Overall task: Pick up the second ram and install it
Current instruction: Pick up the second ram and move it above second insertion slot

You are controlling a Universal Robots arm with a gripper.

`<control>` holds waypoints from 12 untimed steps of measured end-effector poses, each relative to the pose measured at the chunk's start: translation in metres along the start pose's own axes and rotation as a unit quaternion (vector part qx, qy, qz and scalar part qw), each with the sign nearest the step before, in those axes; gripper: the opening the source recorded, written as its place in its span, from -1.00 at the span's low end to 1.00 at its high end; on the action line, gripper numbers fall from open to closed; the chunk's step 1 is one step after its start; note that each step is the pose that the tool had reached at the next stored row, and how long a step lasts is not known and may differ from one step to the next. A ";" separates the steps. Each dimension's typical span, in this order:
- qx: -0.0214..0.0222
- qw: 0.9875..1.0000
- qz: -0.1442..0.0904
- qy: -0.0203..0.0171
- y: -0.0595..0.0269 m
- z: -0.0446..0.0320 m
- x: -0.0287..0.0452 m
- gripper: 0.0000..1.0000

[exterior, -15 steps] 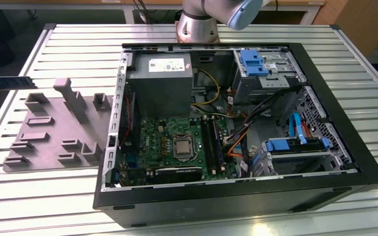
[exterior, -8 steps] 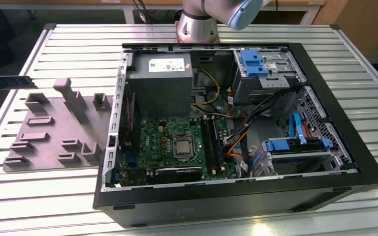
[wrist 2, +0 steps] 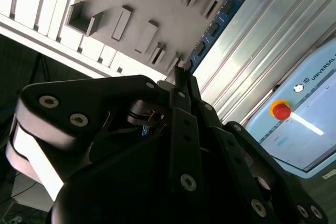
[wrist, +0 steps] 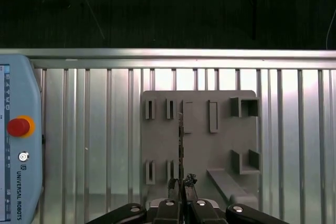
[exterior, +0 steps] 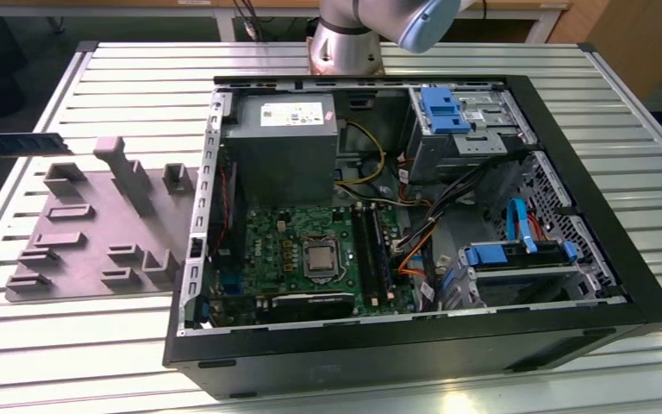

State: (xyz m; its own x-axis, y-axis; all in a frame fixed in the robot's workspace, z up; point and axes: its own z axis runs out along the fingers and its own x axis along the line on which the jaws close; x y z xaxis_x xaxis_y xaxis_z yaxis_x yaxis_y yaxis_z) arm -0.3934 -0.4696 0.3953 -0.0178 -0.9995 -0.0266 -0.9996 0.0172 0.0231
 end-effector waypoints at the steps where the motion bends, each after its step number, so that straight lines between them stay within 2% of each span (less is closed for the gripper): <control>1: 0.000 1.000 0.000 0.000 -0.0006 -0.0001 0.0000 -0.73; 12: 0.000 1.000 0.000 0.000 -0.0065 -0.0001 -0.0001 -0.73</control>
State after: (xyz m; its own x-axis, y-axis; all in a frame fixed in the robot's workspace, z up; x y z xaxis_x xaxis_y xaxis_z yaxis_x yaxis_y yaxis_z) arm -0.3869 -0.4696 0.3953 -0.0177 -0.9995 -0.0266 -0.9996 0.0171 0.0231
